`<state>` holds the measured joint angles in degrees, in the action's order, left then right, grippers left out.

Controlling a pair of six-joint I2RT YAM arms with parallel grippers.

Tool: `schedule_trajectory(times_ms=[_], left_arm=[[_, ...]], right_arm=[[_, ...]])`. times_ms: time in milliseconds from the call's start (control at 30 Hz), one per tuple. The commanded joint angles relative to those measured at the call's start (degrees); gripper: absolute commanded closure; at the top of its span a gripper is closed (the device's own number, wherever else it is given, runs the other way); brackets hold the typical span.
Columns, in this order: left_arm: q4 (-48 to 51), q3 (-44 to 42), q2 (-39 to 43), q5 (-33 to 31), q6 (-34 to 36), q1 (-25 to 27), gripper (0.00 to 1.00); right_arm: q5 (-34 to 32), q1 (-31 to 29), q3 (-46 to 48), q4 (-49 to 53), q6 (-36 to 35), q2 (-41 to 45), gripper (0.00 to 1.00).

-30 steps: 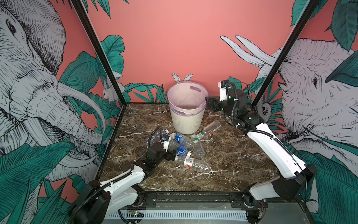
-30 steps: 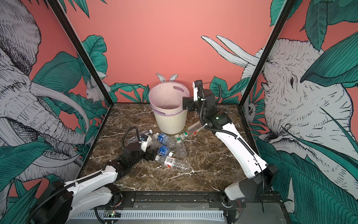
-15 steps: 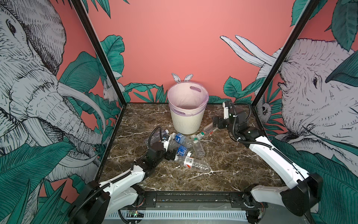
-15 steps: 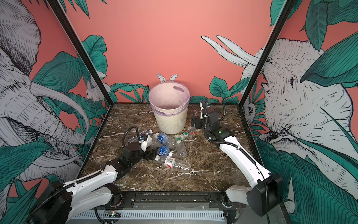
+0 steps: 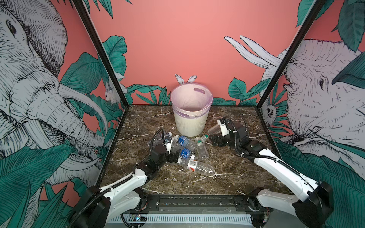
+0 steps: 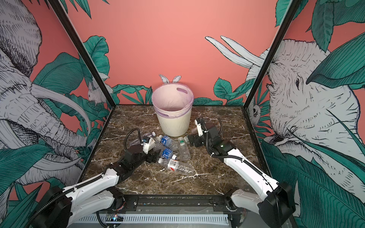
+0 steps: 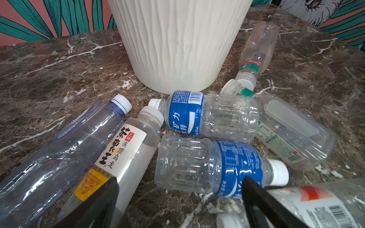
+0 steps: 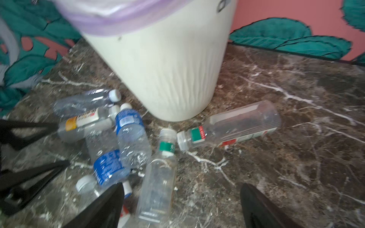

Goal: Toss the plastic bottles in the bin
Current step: 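Reach the right gripper down to the white-label red-stripe water bottle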

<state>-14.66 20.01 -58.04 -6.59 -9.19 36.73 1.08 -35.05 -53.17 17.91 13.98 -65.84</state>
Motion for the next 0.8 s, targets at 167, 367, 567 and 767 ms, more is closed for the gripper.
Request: schedule_trajectory(times_ms=[167,367,567,767], left_arm=[[-1.91,0.38,-0.18,0.42,0.30,0.21,0.03],[-3.20,0.28,-0.34,2.64,0.22,0.03,0.03],[-4.51,0.27,-1.35,5.50,-0.52,-0.09,0.03],[-4.51,0.17,-1.37,5.40,-1.59,-0.86,0.03]], right_arm=[[3.18,-6.69,4.52,4.40,-2.80,2.82,0.13],[3.89,-10.53,6.47,5.73,-2.66,2.31,0.18],[5.66,-13.40,7.06,5.54,-2.60,-0.25,0.20],[6.73,-16.78,5.81,4.87,-3.42,-5.47,0.17]])
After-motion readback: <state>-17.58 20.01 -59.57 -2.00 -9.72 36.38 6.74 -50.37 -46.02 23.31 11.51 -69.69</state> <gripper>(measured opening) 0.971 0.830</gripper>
